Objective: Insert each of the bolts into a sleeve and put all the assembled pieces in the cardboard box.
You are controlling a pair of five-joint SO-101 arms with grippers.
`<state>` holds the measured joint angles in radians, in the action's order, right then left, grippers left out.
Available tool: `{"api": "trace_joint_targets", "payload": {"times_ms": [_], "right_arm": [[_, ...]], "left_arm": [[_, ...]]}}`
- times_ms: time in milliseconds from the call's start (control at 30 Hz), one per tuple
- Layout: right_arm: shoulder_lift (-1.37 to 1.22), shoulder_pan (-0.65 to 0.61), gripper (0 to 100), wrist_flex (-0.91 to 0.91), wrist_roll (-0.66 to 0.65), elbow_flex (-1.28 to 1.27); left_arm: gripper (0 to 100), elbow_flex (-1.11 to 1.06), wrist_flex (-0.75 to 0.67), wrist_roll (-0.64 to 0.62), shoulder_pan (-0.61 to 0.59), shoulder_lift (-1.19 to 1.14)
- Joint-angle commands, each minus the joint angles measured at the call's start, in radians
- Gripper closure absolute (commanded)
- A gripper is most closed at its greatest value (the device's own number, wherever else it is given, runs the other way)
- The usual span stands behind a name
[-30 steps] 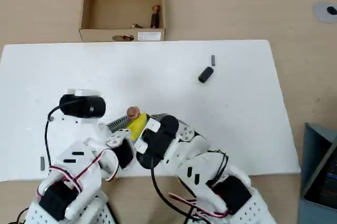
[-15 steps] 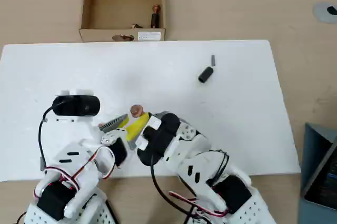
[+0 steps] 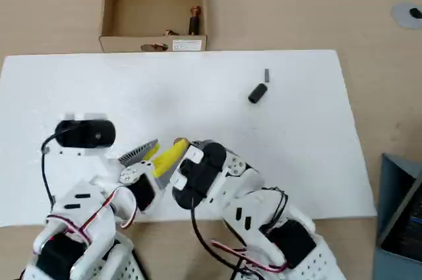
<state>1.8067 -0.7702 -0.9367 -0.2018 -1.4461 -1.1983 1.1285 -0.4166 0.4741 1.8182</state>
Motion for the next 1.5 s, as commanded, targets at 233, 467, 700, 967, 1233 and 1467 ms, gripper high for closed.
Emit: {"api": "trace_joint_targets", "payload": {"times_ms": [233, 467, 700, 967, 1233, 1467], "right_arm": [[0.151, -0.007, 98.9, 0.031, 0.000, 0.065], [0.145, 0.065, 98.9, 0.023, 0.041, 0.074], [0.064, 0.182, 98.9, -0.083, 0.121, 0.133], [-0.252, 0.226, 98.9, -0.086, 0.180, 0.389], [-0.785, 0.232, 98.9, -0.075, 0.178, 0.805], [-1.196, 0.311, 98.9, 0.002, 0.172, 1.165]], "left_arm": [[91, 0.127, -0.002, 0.005, -0.009, 0.001], [100, 0.109, 0.026, 0.143, -0.158, 0.002], [100, -0.060, 0.046, 0.417, -0.548, 0.002], [100, -0.267, 0.046, 0.439, -0.720, 0.002], [99, -0.376, 0.044, 0.509, -0.718, 0.002], [100, -0.437, -0.028, 0.578, -0.726, 0.002]]}}
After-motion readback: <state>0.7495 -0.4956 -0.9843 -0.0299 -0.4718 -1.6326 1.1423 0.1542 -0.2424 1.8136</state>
